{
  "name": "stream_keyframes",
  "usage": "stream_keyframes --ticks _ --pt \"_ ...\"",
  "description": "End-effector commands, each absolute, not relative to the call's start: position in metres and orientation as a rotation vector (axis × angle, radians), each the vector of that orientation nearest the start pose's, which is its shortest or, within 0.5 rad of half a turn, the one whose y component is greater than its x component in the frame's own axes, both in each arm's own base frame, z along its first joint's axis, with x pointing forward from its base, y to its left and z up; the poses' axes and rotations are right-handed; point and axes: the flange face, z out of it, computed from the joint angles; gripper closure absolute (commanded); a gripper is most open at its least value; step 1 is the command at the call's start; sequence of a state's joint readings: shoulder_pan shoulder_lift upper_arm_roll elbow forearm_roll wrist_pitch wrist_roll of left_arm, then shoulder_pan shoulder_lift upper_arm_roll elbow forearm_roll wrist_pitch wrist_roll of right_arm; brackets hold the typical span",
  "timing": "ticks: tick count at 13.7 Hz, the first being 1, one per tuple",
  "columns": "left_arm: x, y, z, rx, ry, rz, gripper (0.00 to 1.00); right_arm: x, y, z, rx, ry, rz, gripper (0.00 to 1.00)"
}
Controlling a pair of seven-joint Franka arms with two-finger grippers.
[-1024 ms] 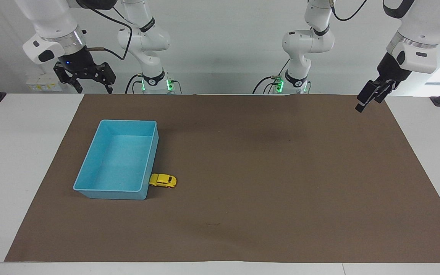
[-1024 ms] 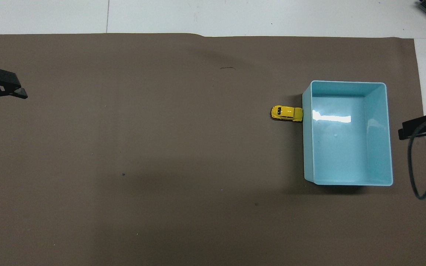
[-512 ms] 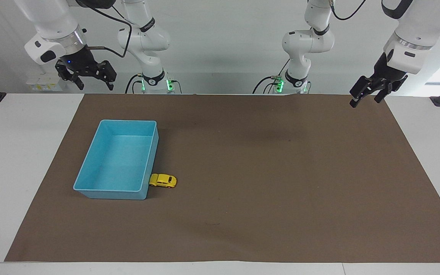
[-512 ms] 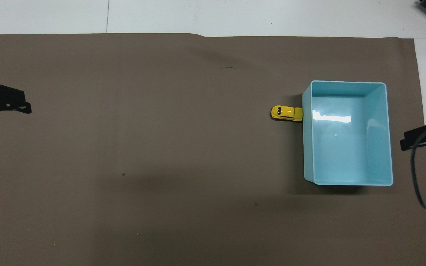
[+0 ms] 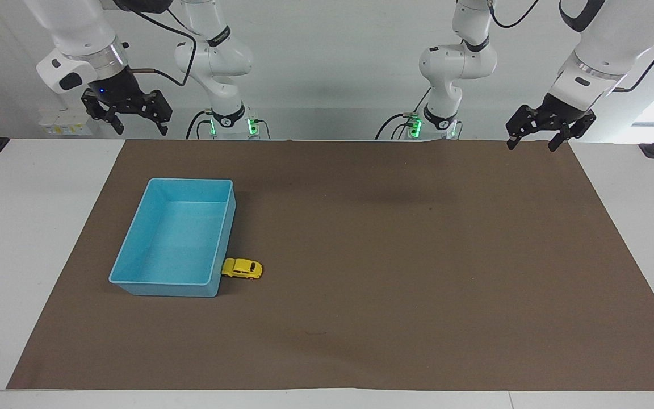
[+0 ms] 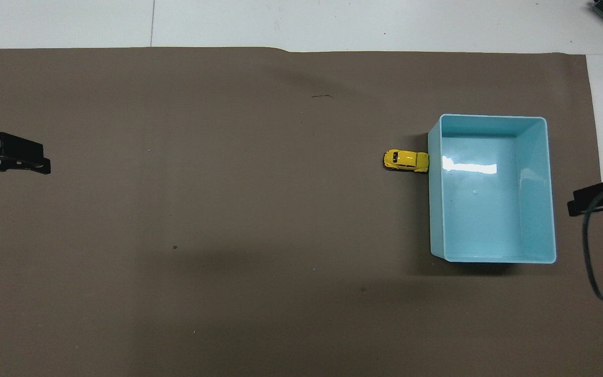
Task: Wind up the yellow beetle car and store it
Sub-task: 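Move the right gripper over the blue bin toward the car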
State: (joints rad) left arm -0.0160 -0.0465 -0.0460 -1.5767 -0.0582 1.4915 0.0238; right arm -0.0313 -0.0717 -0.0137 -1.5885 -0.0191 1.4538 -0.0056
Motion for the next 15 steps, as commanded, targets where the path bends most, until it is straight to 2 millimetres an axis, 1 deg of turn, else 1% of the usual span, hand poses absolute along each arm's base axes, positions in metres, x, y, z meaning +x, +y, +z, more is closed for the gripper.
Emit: stream_keyframes --ticks 1,5,7,9,11,13,15 --pt "0.518 -0.036 0.640 -3.188 0.182 0.083 0.00 0.516 -0.021 0.644 -3.144 0.107 0.065 0.00" --pt "0.521 -0.034 0.643 -3.190 0.157 0.054 0.00 0.518 -0.018 0.645 -3.140 0.137 0.060 0.00" --pt "0.519 -0.037 0.643 -3.189 0.169 0.069 0.00 0.519 -0.016 0.645 -3.135 0.166 0.058 0.00" --pt "0.518 -0.039 0.641 -3.188 0.172 0.089 0.00 0.519 -0.012 0.645 -3.103 0.307 0.058 0.00" --pt "0.520 -0.037 0.644 -3.189 0.167 0.065 0.00 0.519 -0.008 0.643 -3.078 0.457 0.068 0.00" --pt "0.523 -0.035 0.647 -3.189 0.167 0.049 0.00 0.521 0.001 0.640 -3.048 0.636 0.077 0.00" --pt "0.520 -0.031 0.652 -3.189 0.156 0.047 0.00 0.525 0.014 0.634 -3.015 0.801 0.086 0.00"
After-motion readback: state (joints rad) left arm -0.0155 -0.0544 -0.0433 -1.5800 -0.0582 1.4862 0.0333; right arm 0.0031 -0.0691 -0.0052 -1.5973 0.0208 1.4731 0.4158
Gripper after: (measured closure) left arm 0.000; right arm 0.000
